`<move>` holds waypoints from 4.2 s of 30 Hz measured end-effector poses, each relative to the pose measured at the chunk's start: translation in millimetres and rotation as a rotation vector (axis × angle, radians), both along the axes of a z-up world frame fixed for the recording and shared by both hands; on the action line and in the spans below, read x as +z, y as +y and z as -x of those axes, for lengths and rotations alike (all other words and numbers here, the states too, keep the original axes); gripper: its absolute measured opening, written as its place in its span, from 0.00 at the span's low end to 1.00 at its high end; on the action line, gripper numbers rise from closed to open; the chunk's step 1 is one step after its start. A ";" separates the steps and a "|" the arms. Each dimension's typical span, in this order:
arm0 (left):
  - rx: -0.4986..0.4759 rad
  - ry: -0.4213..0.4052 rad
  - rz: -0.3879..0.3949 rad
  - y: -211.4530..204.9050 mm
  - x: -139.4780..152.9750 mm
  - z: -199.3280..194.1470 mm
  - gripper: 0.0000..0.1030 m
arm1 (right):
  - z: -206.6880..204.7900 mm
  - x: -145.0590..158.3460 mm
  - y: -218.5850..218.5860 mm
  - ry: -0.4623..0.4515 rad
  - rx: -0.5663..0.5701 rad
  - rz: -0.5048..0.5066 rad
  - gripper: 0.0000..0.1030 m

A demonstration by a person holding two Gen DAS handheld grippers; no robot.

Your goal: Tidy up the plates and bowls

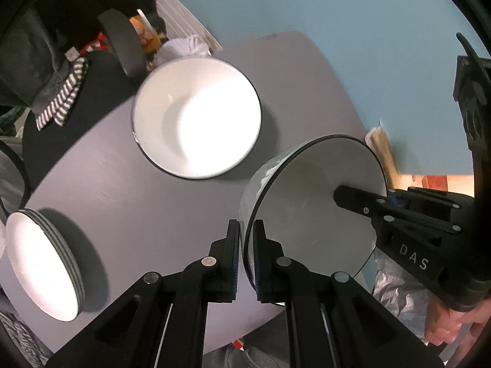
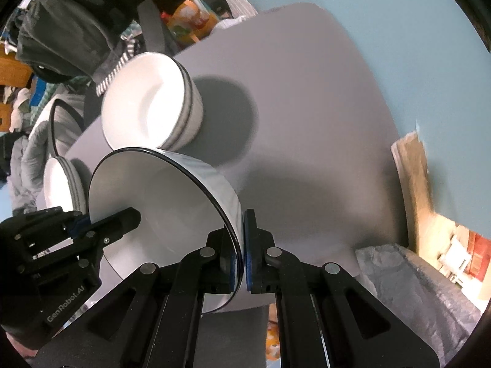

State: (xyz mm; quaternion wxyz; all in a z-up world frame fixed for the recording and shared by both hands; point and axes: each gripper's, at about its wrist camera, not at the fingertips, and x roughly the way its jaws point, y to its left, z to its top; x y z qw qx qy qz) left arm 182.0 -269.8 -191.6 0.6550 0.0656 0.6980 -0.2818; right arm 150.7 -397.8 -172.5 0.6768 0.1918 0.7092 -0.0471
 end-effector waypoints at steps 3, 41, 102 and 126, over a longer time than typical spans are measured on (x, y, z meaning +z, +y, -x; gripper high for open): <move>0.016 -0.010 0.003 3.9 5.1 -8.4 0.07 | -11.1 5.1 4.7 -0.012 0.016 0.004 0.05; 0.146 0.003 -0.093 22.1 -20.1 -96.0 0.07 | -120.6 -24.6 28.9 0.026 0.203 -0.016 0.05; 0.294 -0.119 -0.014 98.2 54.2 -57.1 0.51 | -90.9 58.3 45.7 -0.170 0.208 0.104 0.54; 0.216 -0.060 -0.021 63.9 36.2 -60.9 0.52 | -82.2 46.7 8.9 -0.121 0.267 0.134 0.54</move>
